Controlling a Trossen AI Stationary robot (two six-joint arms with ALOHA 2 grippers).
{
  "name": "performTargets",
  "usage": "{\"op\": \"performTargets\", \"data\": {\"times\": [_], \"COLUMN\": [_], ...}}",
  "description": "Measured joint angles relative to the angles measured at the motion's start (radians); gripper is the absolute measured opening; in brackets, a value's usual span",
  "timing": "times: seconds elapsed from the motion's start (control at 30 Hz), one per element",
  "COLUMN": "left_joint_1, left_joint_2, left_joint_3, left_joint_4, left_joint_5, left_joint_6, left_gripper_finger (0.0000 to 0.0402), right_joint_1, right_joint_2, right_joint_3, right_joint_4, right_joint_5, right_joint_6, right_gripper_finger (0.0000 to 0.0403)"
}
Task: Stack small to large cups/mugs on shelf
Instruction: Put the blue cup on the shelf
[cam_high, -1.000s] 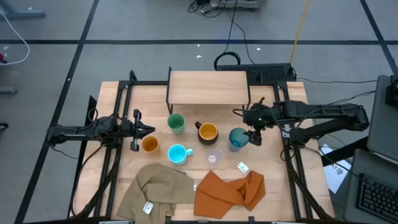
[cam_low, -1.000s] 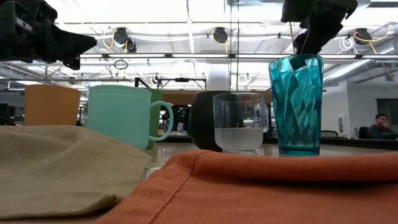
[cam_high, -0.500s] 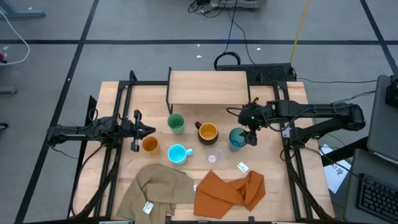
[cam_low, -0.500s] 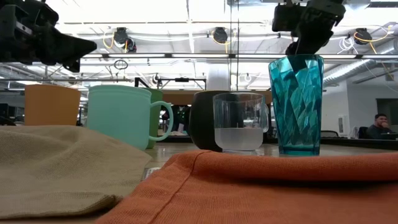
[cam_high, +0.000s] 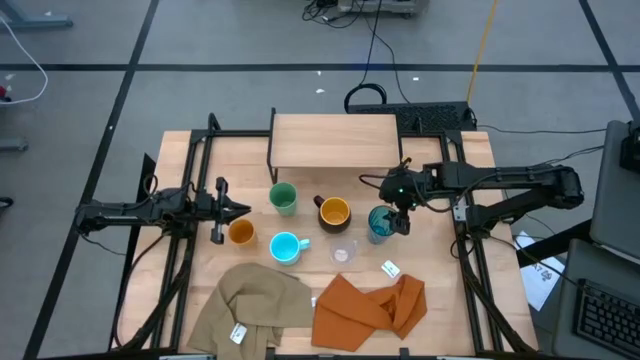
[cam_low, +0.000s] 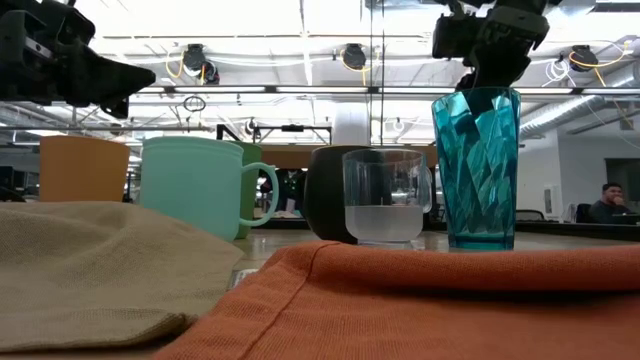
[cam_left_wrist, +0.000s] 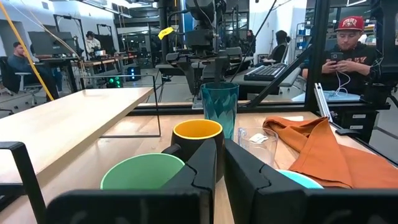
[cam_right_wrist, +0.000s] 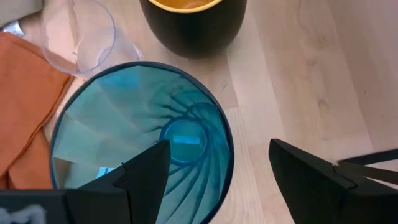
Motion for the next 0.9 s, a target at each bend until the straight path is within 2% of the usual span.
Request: {"op": "performTargets", "data": {"times": [0.37,0.5,0.67,0.9], "left_joint_1": [0.0,0.0,0.0,0.0], "left_joint_2": [0.0,0.0,0.0,0.0], "left_joint_3": [0.0,0.0,0.0,0.0], "left_joint_4": [-0.004,-0.006,-0.006,-0.007], "left_joint_5": [0.0,0.0,0.0,0.0], "left_joint_6": [0.0,-0.001,-0.017,-0.018], "left_gripper_finger": [0.0031,0.0031,0.0031,0.0031], "right_joint_1": [0.0,0.0,0.0,0.001], "right_joint_2": [0.011,0.01,0.011,0.01], "right_joint_3": [0.0,0.0,0.0,0.0], "right_joint_4": [0.0,0.004,0.006,0.005], "right_joint_5": [0.0,0.0,0.0,0.0], "right_joint_6": [-0.006,-0.009,-0.009,-0.009], "right_gripper_finger": [0.0263,0.0249,0.0207,0.0121]}}
